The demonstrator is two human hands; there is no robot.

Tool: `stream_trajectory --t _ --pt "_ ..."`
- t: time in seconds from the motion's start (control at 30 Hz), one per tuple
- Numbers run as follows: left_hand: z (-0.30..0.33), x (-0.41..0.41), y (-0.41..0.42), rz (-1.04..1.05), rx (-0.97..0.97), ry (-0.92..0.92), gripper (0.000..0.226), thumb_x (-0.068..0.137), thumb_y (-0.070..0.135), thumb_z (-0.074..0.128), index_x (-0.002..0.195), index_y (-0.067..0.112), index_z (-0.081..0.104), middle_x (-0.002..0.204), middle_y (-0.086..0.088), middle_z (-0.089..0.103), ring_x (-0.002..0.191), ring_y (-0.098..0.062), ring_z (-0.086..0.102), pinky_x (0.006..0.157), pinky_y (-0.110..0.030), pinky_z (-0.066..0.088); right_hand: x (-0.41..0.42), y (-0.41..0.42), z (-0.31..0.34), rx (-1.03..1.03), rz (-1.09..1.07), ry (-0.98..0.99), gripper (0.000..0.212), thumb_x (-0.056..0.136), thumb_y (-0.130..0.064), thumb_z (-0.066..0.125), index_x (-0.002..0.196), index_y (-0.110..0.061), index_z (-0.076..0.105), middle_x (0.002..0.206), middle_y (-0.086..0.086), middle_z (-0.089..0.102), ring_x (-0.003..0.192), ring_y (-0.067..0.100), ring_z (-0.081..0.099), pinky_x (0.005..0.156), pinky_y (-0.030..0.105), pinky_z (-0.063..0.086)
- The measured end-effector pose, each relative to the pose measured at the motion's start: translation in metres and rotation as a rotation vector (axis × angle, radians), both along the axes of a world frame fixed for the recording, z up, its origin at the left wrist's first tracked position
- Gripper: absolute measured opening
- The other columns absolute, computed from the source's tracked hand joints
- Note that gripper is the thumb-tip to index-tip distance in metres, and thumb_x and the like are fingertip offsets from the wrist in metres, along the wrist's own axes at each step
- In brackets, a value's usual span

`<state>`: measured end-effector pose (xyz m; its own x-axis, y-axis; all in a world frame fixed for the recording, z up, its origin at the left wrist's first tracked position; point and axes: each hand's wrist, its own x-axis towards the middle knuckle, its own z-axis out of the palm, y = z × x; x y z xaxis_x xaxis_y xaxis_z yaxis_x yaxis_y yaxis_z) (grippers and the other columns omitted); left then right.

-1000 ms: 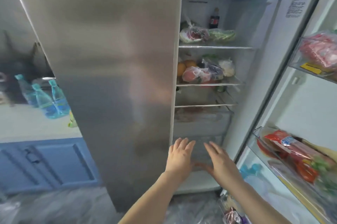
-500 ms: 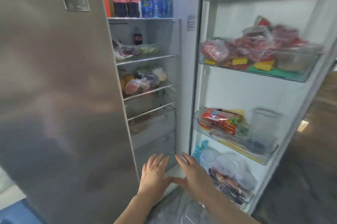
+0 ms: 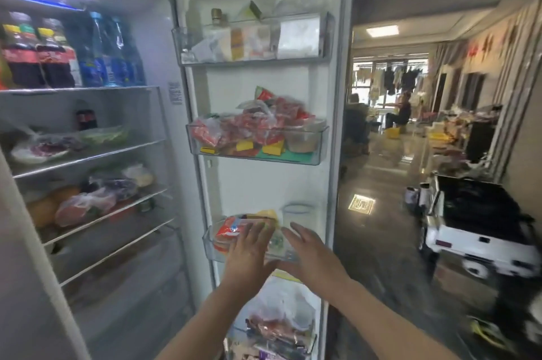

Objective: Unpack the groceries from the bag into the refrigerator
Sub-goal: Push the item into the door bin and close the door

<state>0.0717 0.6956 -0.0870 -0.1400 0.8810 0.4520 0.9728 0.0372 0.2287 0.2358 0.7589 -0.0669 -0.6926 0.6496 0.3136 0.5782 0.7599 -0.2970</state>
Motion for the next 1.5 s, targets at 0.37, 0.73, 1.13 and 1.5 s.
stream_trajectory --t 0.37,0.73,1.13,1.5 --pt "0.137 0.018 0.109 -0.056 0.274 0.04 0.066 0.087 0.043 0.062 0.143 0.016 0.04 0.149 -0.006 0.039 0.14 -0.03 0.027 0.112 -0.041 0.024 0.021 0.092 0.131 0.257 0.019 0.103 0.072 0.09 -0.052 0.055 0.15 -0.025 0.025 0.156 -0.003 0.022 0.142 0.018 0.023 0.111 0.034 0.031" --pt "0.161 0.048 0.167 -0.072 0.307 0.177 0.061 0.093 0.042 0.05 0.147 0.019 0.033 0.152 -0.002 0.033 0.142 -0.023 0.024 0.113 -0.039 0.016 0.054 0.127 0.166 0.285 -0.004 0.067 0.077 0.089 -0.056 0.052 0.152 -0.026 0.019 0.159 -0.006 0.016 0.144 0.013 0.013 0.114 0.029 0.019" --pt "0.17 0.044 0.174 0.043 0.287 0.214 0.047 0.097 0.042 0.041 0.139 0.022 0.041 0.153 -0.004 0.025 0.144 -0.028 0.011 0.114 -0.047 0.012 0.052 0.132 0.172 0.233 -0.087 0.028 0.075 0.091 -0.056 0.049 0.152 -0.028 0.017 0.16 -0.006 0.011 0.145 0.016 0.011 0.113 0.036 0.024" --pt "0.162 0.009 0.119 -0.062 0.42 0.219 0.049 0.083 0.051 0.044 0.119 0.02 0.058 0.131 -0.007 0.049 0.129 -0.033 0.036 0.1 -0.053 0.035 0.068 0.125 0.164 0.178 -0.064 0.122 0.077 0.088 -0.06 0.047 0.152 -0.034 0.013 0.16 -0.012 0.003 0.147 0.017 0.003 0.117 0.039 0.017"
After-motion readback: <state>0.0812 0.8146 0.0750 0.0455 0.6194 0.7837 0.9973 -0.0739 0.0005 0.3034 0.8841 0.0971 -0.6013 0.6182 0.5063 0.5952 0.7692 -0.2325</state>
